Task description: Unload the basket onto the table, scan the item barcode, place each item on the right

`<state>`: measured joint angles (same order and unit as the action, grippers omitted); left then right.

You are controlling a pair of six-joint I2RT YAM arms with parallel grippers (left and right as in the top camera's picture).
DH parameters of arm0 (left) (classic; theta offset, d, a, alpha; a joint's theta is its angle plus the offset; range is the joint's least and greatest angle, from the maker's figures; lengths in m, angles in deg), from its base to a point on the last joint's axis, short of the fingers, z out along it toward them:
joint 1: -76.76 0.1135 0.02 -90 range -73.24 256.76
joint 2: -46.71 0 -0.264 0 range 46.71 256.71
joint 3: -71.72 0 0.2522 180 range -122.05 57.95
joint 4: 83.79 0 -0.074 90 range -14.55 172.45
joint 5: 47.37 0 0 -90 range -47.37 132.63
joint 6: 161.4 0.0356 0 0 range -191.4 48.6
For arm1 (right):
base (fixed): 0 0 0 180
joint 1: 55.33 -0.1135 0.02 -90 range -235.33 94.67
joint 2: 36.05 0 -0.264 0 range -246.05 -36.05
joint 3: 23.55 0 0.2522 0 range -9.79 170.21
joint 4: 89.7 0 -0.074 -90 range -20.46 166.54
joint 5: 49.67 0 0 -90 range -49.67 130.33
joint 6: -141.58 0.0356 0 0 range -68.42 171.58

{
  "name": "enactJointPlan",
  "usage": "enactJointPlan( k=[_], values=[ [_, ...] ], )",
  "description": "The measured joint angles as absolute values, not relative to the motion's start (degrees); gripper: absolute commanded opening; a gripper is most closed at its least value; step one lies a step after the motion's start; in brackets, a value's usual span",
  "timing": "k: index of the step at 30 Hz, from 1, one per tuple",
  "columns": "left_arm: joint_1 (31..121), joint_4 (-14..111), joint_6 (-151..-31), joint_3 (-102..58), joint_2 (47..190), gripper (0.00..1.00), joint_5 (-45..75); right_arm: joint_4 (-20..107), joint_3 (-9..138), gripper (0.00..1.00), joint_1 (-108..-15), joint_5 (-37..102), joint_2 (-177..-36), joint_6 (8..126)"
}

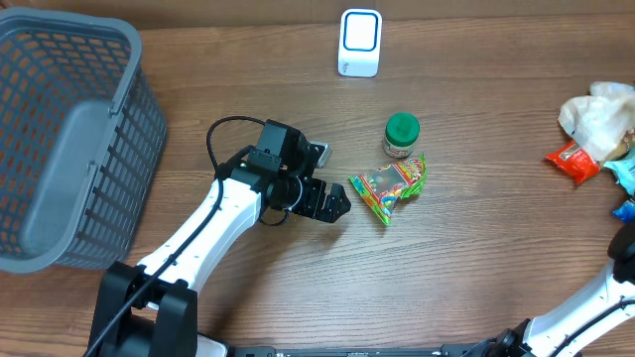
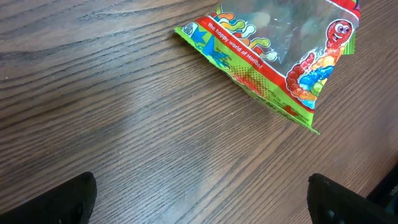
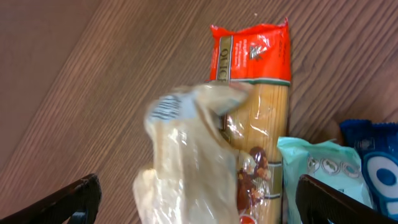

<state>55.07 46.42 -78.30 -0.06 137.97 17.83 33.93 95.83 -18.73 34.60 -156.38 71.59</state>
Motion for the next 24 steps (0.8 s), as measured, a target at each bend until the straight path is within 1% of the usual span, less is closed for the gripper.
enactJointPlan(
  k=[8, 10, 15, 18, 20, 24],
  values=[
    [55.1, 47.6, -78.3, -0.1, 138.0, 1.00, 18.0, 32.5, 95.8, 1.00, -18.7, 28.2, -154.6, 72.6],
    [55.1, 48.5, -78.3, -0.1, 138.0, 1.00, 18.2, 31.2, 95.7, 1.00, -18.8, 26.8, -152.0, 72.6],
    [55.0, 51.7, -78.3, -0.1, 138.0, 1.00, 18.5, 26.2, 95.7, 1.00, -20.3, 24.3, -140.7, 72.5],
    [54.3, 53.6, -78.2, -0.1, 138.0, 1.00, 18.8, 21.8, 95.9, 1.00, -23.1, 22.1, -134.3, 72.5],
    [53.4, 54.4, -77.8, -0.1, 138.0, 1.00, 19.1, 18.3, 96.0, 0.99, -26.6, 20.5, -131.6, 72.4],
    [51.4, 54.8, -77.1, -0.1, 138.0, 1.00, 20.8, 12.4, 95.9, 0.98, -34.7, 18.9, -131.3, 70.9]
  ],
)
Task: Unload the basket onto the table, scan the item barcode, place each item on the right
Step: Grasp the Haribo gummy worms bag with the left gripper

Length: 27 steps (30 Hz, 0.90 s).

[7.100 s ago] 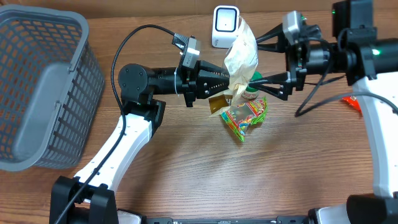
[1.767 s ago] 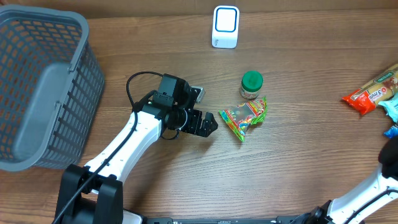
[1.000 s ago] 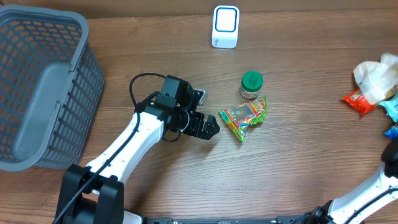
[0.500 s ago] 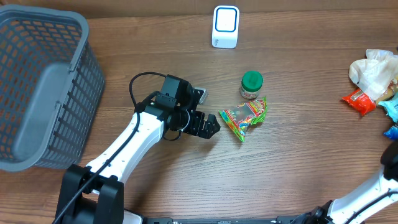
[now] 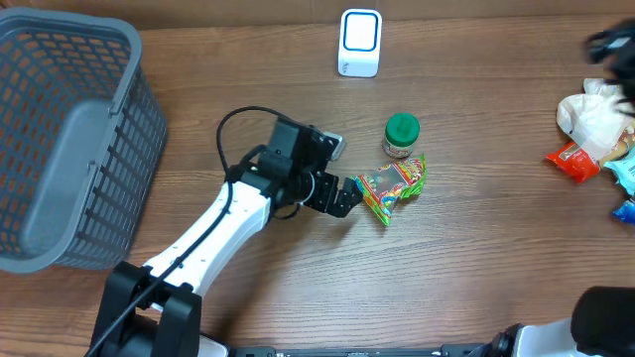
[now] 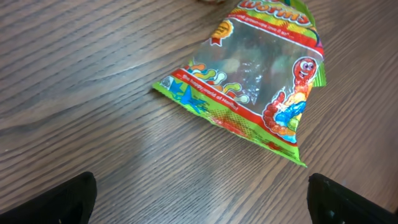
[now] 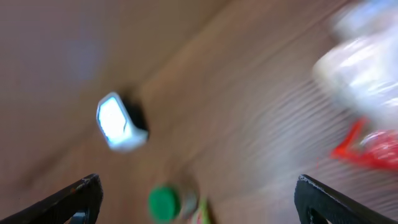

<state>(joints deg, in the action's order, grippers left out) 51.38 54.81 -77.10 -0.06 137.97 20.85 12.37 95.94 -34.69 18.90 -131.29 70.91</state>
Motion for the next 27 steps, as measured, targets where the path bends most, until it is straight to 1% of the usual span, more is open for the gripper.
enactJointPlan(
  k=[5, 9, 14, 19, 23, 27],
  values=[
    [50.0, 54.9, -76.5, -0.1, 138.0, 0.99, 23.5, 11.4, 94.2, 0.98, -44.7, 18.1, -132.1, 69.1],
    [50.0, 55.1, -75.0, -0.1, 138.0, 1.00, 24.9, 11.8, 90.7, 0.98, -48.4, 17.6, -132.1, 68.6],
    [50.0, 56.2, -72.0, -0.1, 138.0, 1.00, 25.7, 14.2, 83.1, 0.97, -48.5, 16.5, -132.1, 68.3],
    [48.7, 57.5, -68.5, -0.1, 138.0, 1.00, 26.2, 19.6, 74.3, 0.93, -48.5, 13.0, -132.1, 68.2],
    [44.5, 58.7, -66.4, -0.1, 138.0, 1.00, 27.2, 23.0, 68.2, 0.91, -48.5, 11.6, -132.2, 68.3],
    [39.2, 59.5, -66.0, -0.1, 138.0, 1.00, 30.9, 25.3, 63.9, 0.90, -48.5, 11.0, -132.2, 68.2]
  ],
)
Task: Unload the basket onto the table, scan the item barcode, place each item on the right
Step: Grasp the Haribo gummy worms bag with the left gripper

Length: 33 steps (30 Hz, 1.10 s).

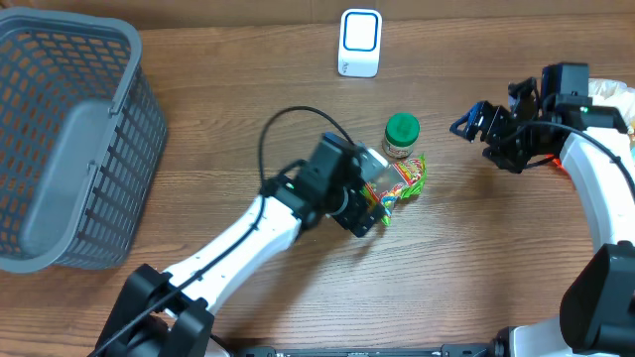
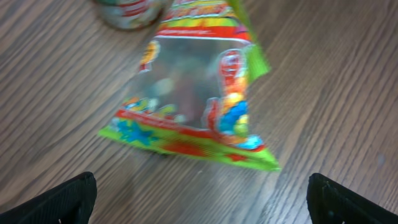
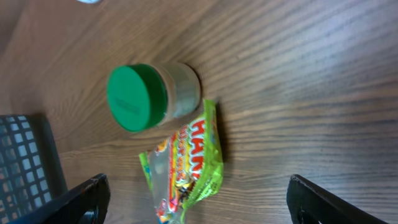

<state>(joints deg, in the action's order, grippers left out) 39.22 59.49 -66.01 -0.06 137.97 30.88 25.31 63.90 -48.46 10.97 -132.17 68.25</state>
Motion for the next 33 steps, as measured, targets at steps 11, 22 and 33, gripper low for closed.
enactJointPlan(
  k=[11, 22, 33],
  values=[
    [36.3, 62.8, -66.0, -1.6, 139.1, 1.00, 40.1, 26.5, 62.8, 0.90, -48.5, 10.6, -131.7, 68.3],
    [36.2, 59.6, -66.0, -13.7, 151.1, 1.00, 39.6, 26.9, 62.8, 0.90, -48.5, 10.6, -124.4, 68.3],
    [34.8, 56.7, -64.7, -15.5, 154.8, 1.00, 37.5, 26.8, 62.8, 0.90, -48.5, 10.5, -124.0, 68.3]
  ],
)
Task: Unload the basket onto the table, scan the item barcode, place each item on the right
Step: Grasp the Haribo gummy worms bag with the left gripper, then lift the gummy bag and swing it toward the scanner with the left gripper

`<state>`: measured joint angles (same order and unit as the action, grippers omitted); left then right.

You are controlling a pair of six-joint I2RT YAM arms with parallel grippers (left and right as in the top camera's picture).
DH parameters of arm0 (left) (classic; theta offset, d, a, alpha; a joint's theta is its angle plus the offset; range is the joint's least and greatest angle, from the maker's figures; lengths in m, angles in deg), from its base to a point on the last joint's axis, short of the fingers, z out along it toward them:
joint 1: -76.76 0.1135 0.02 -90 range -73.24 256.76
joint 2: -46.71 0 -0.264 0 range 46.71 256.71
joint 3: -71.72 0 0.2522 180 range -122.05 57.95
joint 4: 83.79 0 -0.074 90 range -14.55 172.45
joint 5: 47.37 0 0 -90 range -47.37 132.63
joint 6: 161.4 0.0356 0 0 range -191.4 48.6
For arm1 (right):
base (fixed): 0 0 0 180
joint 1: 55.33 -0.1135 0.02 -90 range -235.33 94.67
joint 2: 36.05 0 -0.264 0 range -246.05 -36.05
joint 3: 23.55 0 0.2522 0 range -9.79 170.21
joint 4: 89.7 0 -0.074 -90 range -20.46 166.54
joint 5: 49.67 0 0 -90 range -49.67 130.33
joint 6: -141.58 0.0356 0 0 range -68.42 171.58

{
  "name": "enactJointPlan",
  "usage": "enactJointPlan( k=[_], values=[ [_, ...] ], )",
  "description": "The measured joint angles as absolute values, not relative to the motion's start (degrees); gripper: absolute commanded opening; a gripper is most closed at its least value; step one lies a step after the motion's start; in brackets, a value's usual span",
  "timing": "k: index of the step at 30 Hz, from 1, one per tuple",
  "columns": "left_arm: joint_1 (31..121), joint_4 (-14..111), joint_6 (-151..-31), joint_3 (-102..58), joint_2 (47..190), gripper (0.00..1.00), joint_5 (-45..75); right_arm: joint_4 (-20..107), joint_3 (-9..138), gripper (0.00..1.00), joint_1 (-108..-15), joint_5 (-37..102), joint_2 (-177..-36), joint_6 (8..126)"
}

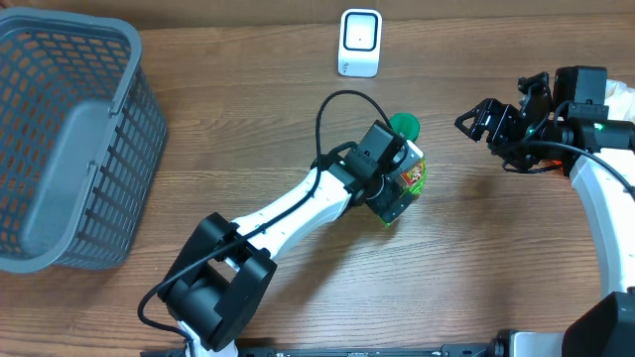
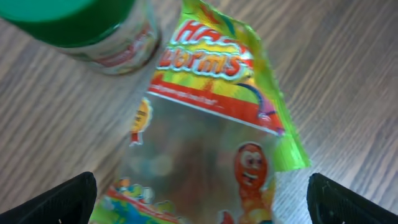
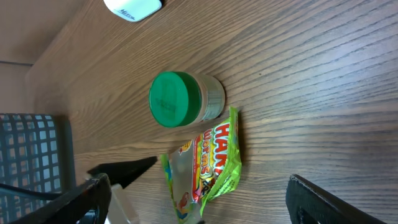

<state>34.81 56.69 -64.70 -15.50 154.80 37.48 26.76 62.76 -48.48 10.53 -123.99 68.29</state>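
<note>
The gummy worm bag (image 1: 415,177), green-edged with a clear window, lies flat on the table just below a green-lidded jar (image 1: 403,125). My left gripper (image 1: 396,196) hovers low over the bag, open, its fingertips either side of it. In the left wrist view the bag (image 2: 211,124) fills the frame between the open left gripper (image 2: 200,202), with the jar (image 2: 81,25) at top left. My right gripper (image 1: 483,134) is open in the air to the right of the jar. Its view shows the bag (image 3: 208,158), the jar (image 3: 180,99) and the white scanner (image 3: 132,6). The scanner (image 1: 359,43) stands at the table's back.
A grey mesh basket (image 1: 60,139) occupies the far left. A pile of other packages (image 1: 600,109) lies at the right edge, behind my right arm. The left arm's cable loops over the table near the jar.
My left gripper has moved right and closer over the bag, which now fills its view with the jar beside it. The right gripper has barely shifted. Both stay open.
First my left gripper stood open left of the bag while the right one was over the package pile. Then the left reached the bag's edge and the right arm was mid-swing. Later the right hung near the jar; the left now straddles the bag.
</note>
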Motion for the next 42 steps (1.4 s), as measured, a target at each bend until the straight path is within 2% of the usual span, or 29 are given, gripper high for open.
enactJointPlan(
  k=[14, 22, 42],
  values=[
    [34.7, 56.8, -60.4, -15.5, 158.4, 1.00, 37.3, 25.9, 62.8, 0.90, -48.5, 10.5, -124.0, 68.3],
    [34.7, 58.8, -60.2, -15.5, 159.1, 0.95, 36.2, 25.9, 62.8, 0.90, -48.5, 10.4, -124.0, 68.3],
    [36.6, 59.8, -59.3, -15.5, 160.5, 0.95, 33.3, 25.9, 62.8, 0.90, -48.5, 10.1, -124.0, 68.3]
  ],
)
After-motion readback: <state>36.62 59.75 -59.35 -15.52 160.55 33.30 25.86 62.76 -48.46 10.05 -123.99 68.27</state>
